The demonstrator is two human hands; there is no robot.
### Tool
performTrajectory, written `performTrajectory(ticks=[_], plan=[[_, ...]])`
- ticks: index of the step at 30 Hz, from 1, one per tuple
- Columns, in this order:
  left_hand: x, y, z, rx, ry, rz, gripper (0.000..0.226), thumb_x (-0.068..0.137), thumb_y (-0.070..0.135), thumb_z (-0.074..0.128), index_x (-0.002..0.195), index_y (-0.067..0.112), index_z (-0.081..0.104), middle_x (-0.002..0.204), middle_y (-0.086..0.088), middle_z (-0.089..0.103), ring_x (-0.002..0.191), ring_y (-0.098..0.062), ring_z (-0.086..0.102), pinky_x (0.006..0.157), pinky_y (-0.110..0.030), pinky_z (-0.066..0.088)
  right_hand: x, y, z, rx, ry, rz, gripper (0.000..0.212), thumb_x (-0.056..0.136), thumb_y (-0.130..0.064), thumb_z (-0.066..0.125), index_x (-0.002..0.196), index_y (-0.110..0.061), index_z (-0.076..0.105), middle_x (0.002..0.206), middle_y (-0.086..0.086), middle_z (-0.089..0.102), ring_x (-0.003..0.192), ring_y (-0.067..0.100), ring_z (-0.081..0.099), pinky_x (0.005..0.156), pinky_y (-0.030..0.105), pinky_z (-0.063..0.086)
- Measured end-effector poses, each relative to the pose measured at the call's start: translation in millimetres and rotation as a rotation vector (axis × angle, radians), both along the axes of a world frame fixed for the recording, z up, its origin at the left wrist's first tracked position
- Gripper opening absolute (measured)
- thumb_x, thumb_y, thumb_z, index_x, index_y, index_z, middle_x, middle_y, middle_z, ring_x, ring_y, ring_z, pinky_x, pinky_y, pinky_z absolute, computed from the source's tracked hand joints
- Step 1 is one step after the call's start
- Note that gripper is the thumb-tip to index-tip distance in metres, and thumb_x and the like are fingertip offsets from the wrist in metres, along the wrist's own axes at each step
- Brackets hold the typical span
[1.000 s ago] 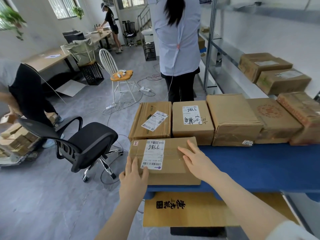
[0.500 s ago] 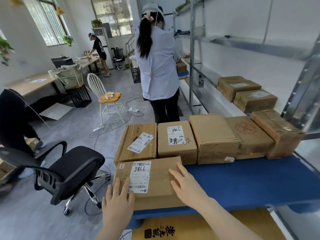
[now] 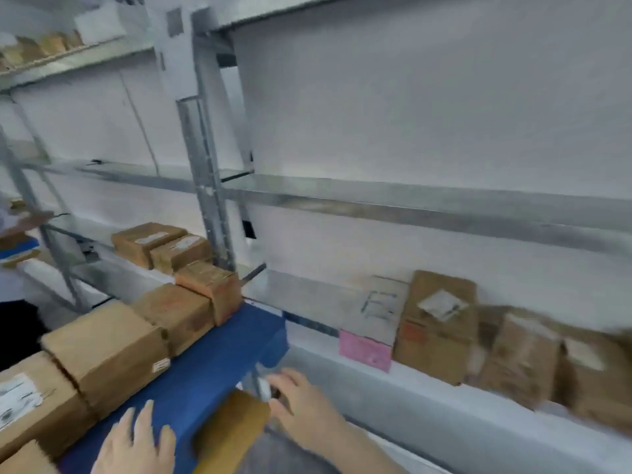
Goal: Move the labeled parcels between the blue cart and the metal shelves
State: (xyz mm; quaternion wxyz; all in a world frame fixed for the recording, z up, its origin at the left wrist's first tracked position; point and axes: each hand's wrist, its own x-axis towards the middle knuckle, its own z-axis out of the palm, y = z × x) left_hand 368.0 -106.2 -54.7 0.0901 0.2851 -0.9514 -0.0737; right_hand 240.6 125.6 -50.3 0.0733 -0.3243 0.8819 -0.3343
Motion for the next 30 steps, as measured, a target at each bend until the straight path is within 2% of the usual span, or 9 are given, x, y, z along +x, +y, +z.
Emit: performTrajectory(ticks=[4,6,8,11,14,16,20,24,30], plan=[[-86,146,21,0.283,-0.137,-0.427,0.075,0.084,0.044,0.033,0.147,0.003,0.027,0.152,-0.027,0.019,0.136,-0.044,0.028,0.109,-0.055,0.028,0,175,9,0.053,0.021,-0.333,0.044,0.097,-0.032,0.039,0.141,-0.029,0.037,0.145,0.003,0.036,0.126,0.029,0.042,0.101,0.039,0.037],[-108,228,21,0.218,0.004,-0.578,0.075,0.078,0.046,0.03,0.13,-0.001,0.054,0.141,-0.035,0.037,0.121,-0.054,0.044,0.095,-0.063,0.037,14,258,16,0.05,0.034,-0.501,0.042,0.098,-0.033,0.038,0.14,-0.03,0.038,0.144,0.001,0.039,0.124,0.027,0.044,0.099,0.039,0.04],[-112,317,36,0.275,0.096,-0.654,0.057,0.08,0.037,0.049,0.119,-0.002,0.063,0.126,-0.035,0.053,0.104,-0.057,0.055,0.083,-0.065,0.042,32,336,23,0.042,0.059,-0.655,0.041,0.098,-0.034,0.039,0.139,-0.032,0.039,0.143,-0.002,0.04,0.124,0.022,0.045,0.096,0.035,0.041],[-123,425,47,0.29,0.166,-0.776,0.051,0.083,0.014,0.068,0.131,0.008,0.054,0.134,-0.027,0.049,0.116,-0.052,0.047,0.094,-0.061,0.038,61,442,37,0.048,0.068,-0.871,0.042,0.098,-0.03,0.041,0.14,-0.028,0.041,0.142,0.0,0.041,0.118,0.022,0.049,0.094,0.034,0.043],[-128,519,58,0.252,0.174,-0.963,0.055,0.093,0.033,0.052,0.145,0.03,0.034,0.151,-0.008,0.034,0.131,-0.039,0.038,0.104,-0.051,0.034,86,542,51,0.11,0.06,-1.047,0.049,0.095,-0.025,0.043,0.143,-0.022,0.036,0.144,0.004,0.039,0.12,0.025,0.048,0.094,0.035,0.044],[-124,583,64,0.274,0.16,-1.035,0.054,0.095,0.038,0.044,0.146,0.031,0.028,0.155,-0.004,0.024,0.139,-0.033,0.027,0.11,-0.048,0.027,99,601,60,0.118,0.055,-1.15,0.048,0.093,-0.025,0.045,0.14,-0.022,0.04,0.142,0.004,0.04,0.118,0.026,0.049,0.092,0.037,0.046],[-116,701,67,0.272,0.123,-1.131,0.052,0.097,0.041,0.038,0.146,0.029,0.027,0.156,-0.004,0.022,0.142,-0.027,0.021,0.113,-0.043,0.021,108,701,63,0.15,0.075,-1.216,0.048,0.094,-0.026,0.042,0.141,-0.03,0.037,0.14,0.001,0.04,0.116,0.026,0.049,0.093,0.039,0.046],[-112,807,66,0.296,0.091,-1.18,0.052,0.097,0.044,0.034,0.147,0.031,0.024,0.157,-0.001,0.018,0.142,-0.026,0.019,0.113,-0.045,0.019,95,782,59,0.273,0.101,-1.141,0.046,0.094,-0.027,0.04,0.14,-0.027,0.037,0.143,0.002,0.039,0.12,0.03,0.045,0.094,0.042,0.043],[-113,898,64,0.3,0.082,-1.18,0.05,0.098,0.042,0.033,0.146,0.031,0.026,0.156,0.002,0.019,0.142,-0.022,0.017,0.113,-0.042,0.018,70,855,64,0.315,0.099,-1.079,0.053,0.092,-0.024,0.042,0.144,-0.031,0.033,0.151,0.0,0.032,0.132,0.03,0.034,0.103,0.044,0.038]])
